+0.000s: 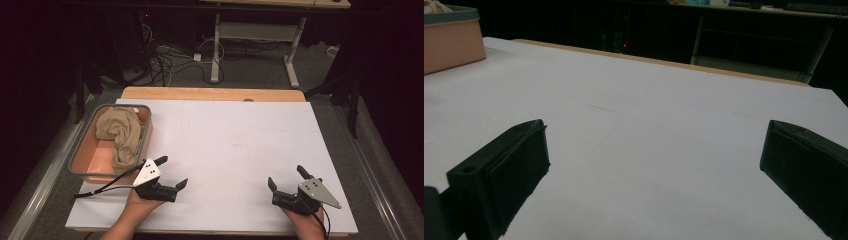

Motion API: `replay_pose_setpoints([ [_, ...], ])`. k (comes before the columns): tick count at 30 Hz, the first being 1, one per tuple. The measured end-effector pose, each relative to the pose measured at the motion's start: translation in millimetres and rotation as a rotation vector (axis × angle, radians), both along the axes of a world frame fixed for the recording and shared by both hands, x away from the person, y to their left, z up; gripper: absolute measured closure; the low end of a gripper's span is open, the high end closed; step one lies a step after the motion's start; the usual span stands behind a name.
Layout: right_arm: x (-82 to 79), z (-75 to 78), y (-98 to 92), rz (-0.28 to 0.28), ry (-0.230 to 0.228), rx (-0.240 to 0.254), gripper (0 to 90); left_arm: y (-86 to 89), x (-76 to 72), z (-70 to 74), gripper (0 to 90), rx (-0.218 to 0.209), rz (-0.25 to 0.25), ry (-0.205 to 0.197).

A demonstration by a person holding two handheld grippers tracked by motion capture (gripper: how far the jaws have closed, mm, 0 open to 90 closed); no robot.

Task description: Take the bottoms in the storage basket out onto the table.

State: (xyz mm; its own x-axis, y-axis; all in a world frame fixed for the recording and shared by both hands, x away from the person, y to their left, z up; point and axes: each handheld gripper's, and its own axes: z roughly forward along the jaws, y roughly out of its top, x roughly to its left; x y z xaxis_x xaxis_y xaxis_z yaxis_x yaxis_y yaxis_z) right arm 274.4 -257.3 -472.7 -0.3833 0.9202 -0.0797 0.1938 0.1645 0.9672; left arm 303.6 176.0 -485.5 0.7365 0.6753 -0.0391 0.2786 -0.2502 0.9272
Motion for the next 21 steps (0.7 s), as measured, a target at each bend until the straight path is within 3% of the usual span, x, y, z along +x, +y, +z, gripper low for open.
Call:
replay_pose_setpoints([
  [21,-4.7,-0.6,-3.6,0.002,-0.011,-0.007,0.3,-3.1,4.3,1.9,0.0,-0.047,-0.034,0.064],
])
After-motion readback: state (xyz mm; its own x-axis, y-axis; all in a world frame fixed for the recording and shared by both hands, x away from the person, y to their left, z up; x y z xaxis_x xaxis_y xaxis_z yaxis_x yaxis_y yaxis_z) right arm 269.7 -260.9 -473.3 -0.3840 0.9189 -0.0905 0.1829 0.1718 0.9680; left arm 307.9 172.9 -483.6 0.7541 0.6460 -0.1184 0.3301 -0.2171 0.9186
